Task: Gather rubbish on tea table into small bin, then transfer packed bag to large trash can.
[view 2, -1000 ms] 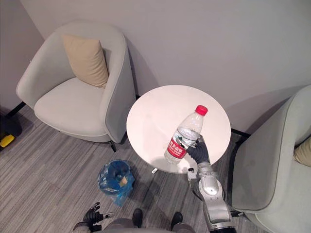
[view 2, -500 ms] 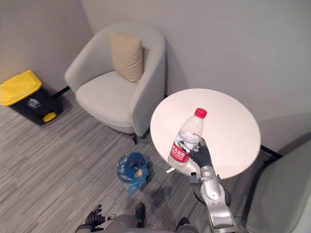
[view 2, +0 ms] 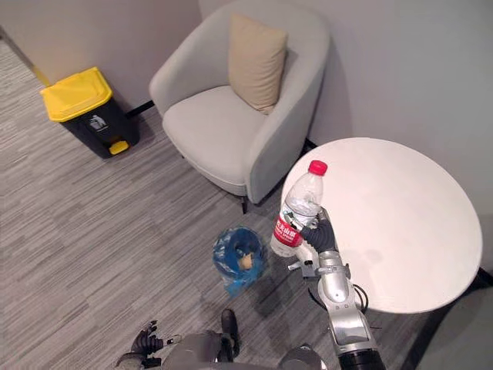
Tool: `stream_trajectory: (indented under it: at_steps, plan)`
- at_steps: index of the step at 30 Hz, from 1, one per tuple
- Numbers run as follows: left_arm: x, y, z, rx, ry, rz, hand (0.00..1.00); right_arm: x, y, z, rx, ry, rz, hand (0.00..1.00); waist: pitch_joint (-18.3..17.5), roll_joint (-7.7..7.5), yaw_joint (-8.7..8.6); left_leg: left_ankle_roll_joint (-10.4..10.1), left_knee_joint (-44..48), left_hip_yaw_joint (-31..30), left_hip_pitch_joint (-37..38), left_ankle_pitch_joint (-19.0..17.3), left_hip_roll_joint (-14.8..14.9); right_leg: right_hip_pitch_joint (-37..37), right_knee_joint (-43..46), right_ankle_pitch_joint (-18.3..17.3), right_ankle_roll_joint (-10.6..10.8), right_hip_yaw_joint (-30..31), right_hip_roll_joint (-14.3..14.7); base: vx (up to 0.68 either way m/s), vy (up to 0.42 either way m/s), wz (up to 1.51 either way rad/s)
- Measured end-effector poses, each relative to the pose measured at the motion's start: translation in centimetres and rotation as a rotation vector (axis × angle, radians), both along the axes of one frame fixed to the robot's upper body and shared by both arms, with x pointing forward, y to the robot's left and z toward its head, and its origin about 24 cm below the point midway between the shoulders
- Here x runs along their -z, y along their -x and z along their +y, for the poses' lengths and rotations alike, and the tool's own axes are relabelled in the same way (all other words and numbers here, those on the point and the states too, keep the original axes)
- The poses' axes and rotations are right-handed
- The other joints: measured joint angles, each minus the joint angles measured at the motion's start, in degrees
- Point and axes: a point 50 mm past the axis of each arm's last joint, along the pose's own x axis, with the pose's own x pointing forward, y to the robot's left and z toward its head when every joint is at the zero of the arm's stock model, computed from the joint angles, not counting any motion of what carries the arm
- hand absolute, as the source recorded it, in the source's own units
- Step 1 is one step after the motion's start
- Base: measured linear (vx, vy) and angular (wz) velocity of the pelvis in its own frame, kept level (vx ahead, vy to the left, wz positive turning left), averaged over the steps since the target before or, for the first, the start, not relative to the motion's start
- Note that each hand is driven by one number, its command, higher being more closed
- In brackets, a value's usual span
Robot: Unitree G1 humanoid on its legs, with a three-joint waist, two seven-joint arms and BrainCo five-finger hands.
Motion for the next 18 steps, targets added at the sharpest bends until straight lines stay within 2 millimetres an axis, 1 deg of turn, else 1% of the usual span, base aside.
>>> stream_trajectory:
  at_steps: [1,2,3,4,5,6,7,8,9,10,11,15,18]
  plan:
    - [-0.02,-0.02,0.06,0.0,-0.002,-0.001,0.0,0.06,0.02,0.17,-0.005,-0.003,0.003,1.0,0.18,-0.1,-0.36,0.4,0.5,-1.33,0.21,-0.86,-0.4,-2.05,4.62,1.12,-2.86,4.49,-0.33,0.1,0.128,0.39]
    - [-0.02,0.0,0.03,0.001,-0.001,0.0,0.0,0.11,0.05,0.25,-0.007,-0.004,0.004,1.0,0.41,0.2,-0.97,0.63,0.77,-2.45,0.31,-1.38,-0.26,-3.71,6.62,-0.41,-3.32,7.66,0.27,0.06,0.082,0.66]
    - [-0.01,-0.06,-0.21,0.001,0.005,-0.003,0.0,0.15,0.07,0.46,-0.014,-0.005,0.006,1.0,0.64,0.41,-1.94,1.14,1.07,-4.71,0.14,-1.77,-0.17,-5.19,7.03,-4.1,-1.24,13.28,3.78,0.08,0.076,0.82]
    - [-0.08,-0.1,-0.05,-0.001,0.002,-0.006,0.0,0.17,0.08,0.64,-0.018,0.0,0.006,1.0,0.92,0.1,-2.6,0.76,0.98,-5.91,0.09,-1.52,-0.26,-7.07,5.85,-6.04,-0.89,16.92,7.04,0.07,0.036,0.82]
    - [-0.13,-0.1,0.25,-0.004,-0.003,-0.007,0.0,0.19,0.09,0.69,-0.018,0.006,0.006,1.0,1.06,-0.08,-2.7,0.66,0.93,-6.56,0.12,-1.47,-0.47,-7.87,4.51,-6.41,-0.73,18.76,8.38,0.09,0.028,0.65]
    - [-0.17,-0.15,0.33,-0.005,-0.004,-0.009,0.0,0.24,0.15,0.65,-0.018,0.016,0.007,1.0,1.17,-0.33,-2.76,0.29,0.96,-7.04,0.08,-1.24,-0.94,-8.95,0.84,-6.51,-0.48,21.37,10.85,0.09,-0.004,0.57]
    - [-0.2,-0.22,0.3,-0.001,-0.004,-0.012,0.0,0.27,0.24,0.56,-0.015,0.018,0.009,1.0,1.08,-0.83,-2.79,0.16,1.52,-7.97,-0.16,-1.29,-1.91,-9.16,-3.97,-5.49,-0.67,22.74,12.5,0.1,-0.021,0.6]
    - [-0.24,-0.3,0.33,0.001,-0.006,-0.015,0.0,0.28,0.28,0.52,-0.014,0.018,0.009,1.0,1.16,-1.06,-2.86,-0.09,2.13,-8.52,-0.28,-1.45,-2.68,-9.22,-6.01,-2.91,-0.98,23.08,12.89,0.13,-0.049,0.71]
    - [-0.29,-0.5,0.14,0.001,-0.001,-0.024,0.0,0.39,0.37,0.12,-0.006,0.031,0.016,1.0,1.4,0.11,-3.22,-0.56,3.09,-9.93,-0.7,-1.76,-2.77,-8.08,-6.88,-1.58,0.76,22.75,12.91,0.12,-0.057,0.46]
    - [-0.28,-0.46,-0.2,-0.002,0.009,-0.03,0.0,0.33,0.34,0.01,-0.008,0.044,0.015,1.0,1.47,1.25,-2.5,-0.89,3.14,-9.95,-1.02,-1.96,-1.99,-7.56,-8.63,-0.96,0.62,22.51,13.82,0.13,-0.078,0.35]
    - [-0.2,-0.26,-0.33,-0.007,0.014,-0.025,0.0,0.33,0.33,0.09,-0.01,0.045,0.015,1.0,1.34,1.63,-2.47,-1.09,3.02,-10.16,-1.29,-2.06,-1.38,-7.13,-9.92,-0.29,0.4,21.88,14.48,0.06,-0.051,0.01]
    - [-0.13,-0.01,-0.21,-0.013,0.013,-0.018,0.0,0.4,0.6,-0.01,-0.008,0.047,0.019,1.0,1.36,1.69,-2.57,-2.27,2.82,-10.15,0.08,-2.74,0.24,-3.64,-14.21,1.1,0.04,21.11,16.4,0.07,-0.066,-0.02]
    - [-0.08,0.07,-0.22,-0.013,0.013,-0.014,0.0,0.45,0.96,0.0,-0.014,0.046,0.021,1.0,1.31,1.77,-2.73,-2.67,1.85,-10.25,0.96,-2.55,0.39,-2.64,-15.44,1.48,0.01,21.09,16.67,0.01,-0.013,-0.01]
